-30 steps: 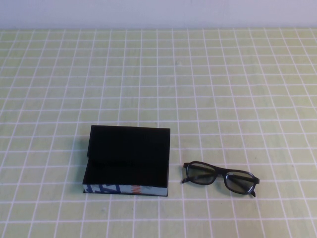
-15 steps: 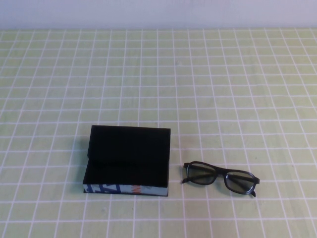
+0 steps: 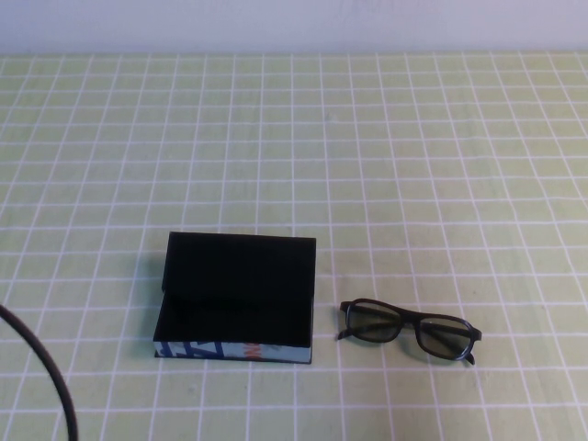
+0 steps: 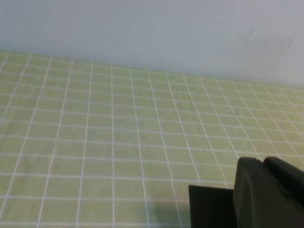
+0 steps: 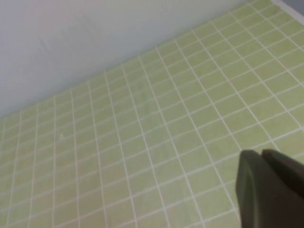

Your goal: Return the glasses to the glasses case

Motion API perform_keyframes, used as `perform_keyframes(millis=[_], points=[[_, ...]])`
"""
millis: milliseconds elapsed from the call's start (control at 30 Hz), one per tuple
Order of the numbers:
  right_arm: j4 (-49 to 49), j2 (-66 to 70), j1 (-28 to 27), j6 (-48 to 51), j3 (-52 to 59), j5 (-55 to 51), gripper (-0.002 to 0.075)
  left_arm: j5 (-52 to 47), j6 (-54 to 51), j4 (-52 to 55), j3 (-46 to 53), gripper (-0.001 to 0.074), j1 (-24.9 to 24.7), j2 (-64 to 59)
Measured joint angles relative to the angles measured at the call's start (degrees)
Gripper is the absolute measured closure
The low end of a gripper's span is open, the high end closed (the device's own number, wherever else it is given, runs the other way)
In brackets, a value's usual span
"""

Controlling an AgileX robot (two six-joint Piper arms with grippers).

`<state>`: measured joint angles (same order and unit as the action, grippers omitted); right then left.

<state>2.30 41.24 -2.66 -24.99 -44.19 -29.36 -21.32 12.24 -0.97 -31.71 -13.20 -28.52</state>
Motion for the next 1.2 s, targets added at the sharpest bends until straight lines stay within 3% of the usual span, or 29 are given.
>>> perform_keyframes(millis=[367, 733, 1200], points=[[0.0, 3.2, 7.8, 14.8, 0.0, -8.4, 0.0743, -2.4, 0.0, -3.0, -0.1, 0.0738, 0.0, -4.3], [-1.7, 15.5, 16.2, 24.3, -6.4, -19.4, 0.0743, -17.4, -8.6, -5.1, -4.7, 0.0738, 0.0, -10.8], [-12.7, 27.2, 17.6, 39.5, -14.8, -28.0, 0.0743, -22.3, -14.6, -10.1, -4.9, 0.0738, 0.0, -14.2]])
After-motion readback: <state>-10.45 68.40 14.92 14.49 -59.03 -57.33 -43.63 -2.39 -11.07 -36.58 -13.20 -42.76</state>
